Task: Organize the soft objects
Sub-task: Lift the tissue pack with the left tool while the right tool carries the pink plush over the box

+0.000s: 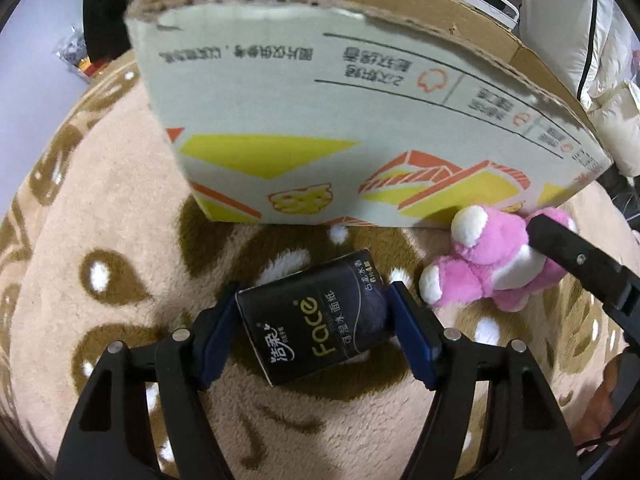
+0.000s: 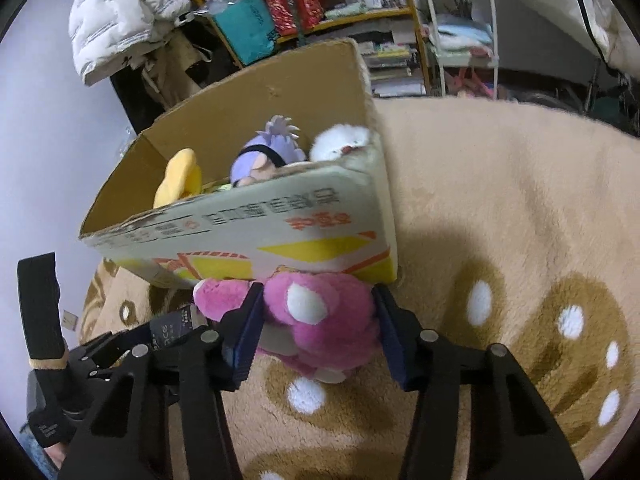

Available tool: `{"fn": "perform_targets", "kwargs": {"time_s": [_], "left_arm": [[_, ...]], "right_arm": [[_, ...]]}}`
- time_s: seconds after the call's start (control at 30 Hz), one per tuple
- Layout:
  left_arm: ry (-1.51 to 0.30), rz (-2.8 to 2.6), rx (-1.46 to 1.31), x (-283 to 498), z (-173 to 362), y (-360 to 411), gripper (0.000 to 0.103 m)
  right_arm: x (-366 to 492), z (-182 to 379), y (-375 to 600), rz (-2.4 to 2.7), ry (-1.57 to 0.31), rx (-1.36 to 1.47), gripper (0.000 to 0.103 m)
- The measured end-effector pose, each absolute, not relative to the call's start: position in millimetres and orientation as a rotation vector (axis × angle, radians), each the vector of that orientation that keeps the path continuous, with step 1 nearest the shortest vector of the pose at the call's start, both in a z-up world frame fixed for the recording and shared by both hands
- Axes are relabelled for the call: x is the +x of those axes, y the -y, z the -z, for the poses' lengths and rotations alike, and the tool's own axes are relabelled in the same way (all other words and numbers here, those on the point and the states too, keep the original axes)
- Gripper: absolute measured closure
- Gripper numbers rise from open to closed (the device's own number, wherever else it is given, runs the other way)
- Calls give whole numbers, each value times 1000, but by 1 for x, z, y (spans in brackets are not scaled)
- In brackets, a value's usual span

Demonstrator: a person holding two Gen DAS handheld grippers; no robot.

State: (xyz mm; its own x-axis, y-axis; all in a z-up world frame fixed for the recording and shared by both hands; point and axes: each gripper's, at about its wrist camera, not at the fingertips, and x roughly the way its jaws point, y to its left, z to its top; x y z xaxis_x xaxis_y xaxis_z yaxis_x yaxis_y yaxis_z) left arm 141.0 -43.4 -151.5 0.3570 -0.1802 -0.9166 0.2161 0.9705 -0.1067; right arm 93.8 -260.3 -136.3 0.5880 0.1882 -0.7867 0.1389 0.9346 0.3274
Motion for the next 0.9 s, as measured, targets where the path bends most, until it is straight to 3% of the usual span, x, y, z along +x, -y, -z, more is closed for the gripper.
{"fn": "perform_targets", "kwargs": {"time_s": [0.37,0.9], "left_arm": [[-1024,214,68,96,102,40,32],[-640,153,71,56,-5,13,32]], "right_arm": [[64,98,256,-9,-850,301,47],[21,6,253,-51,-555,235,47]]}}
